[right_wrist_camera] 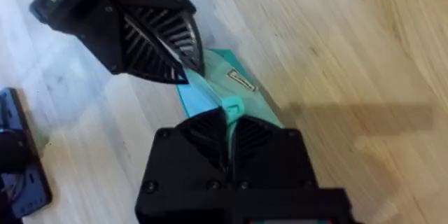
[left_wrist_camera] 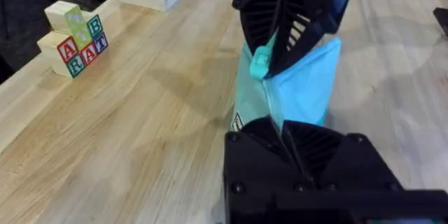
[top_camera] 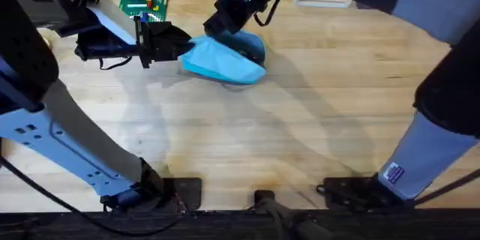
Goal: Unzip the bag, pick up the pens from the table one at a time and place them inside, then zip the bag closed.
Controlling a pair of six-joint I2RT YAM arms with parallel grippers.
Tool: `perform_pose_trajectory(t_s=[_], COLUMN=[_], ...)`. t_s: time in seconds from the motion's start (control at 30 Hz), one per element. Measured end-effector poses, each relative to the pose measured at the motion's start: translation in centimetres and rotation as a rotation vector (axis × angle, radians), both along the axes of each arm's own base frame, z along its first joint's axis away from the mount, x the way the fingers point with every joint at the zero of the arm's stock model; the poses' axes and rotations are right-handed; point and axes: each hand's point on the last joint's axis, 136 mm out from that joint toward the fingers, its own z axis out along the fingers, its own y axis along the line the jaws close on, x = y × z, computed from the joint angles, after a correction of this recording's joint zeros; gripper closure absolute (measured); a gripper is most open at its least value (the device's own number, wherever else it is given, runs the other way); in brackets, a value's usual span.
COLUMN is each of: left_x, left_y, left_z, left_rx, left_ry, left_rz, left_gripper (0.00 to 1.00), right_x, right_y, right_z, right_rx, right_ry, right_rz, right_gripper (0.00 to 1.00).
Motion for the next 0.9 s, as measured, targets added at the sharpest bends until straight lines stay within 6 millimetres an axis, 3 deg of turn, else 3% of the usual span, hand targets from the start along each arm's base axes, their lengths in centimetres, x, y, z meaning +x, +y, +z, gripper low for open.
perform_pose_trajectory(t_s=[0.33, 0.5, 0.6, 0.9], left_x=[-0.1, -0.5, -0.6, -0.6], left_y=[0.5, 1.4, 1.4, 1.4], left_z=[-0.4, -1.2, -1.3, -1.3], left_rx=[0.024, 0.068, 0.074, 0.075], left_ry=[0.009, 0.029, 0.031, 0.032], left_rz=[0.003, 0.004, 0.002, 0.002], left_gripper=[0.958, 0.958, 0.958, 0.958], right_x=[1.2, 3.9, 4.3, 3.4], right_y=[-3.1, -7.8, -10.0, -10.9], right_z=[-1.1, -2.1, -2.7, -3.5], right_rx=[-0.072, -0.209, -0.282, -0.359], right_ry=[0.028, -0.019, -0.019, -0.001], right_rz=[-0.076, -0.212, -0.257, -0.256], right_gripper=[0.971, 0.972, 0.973, 0.973])
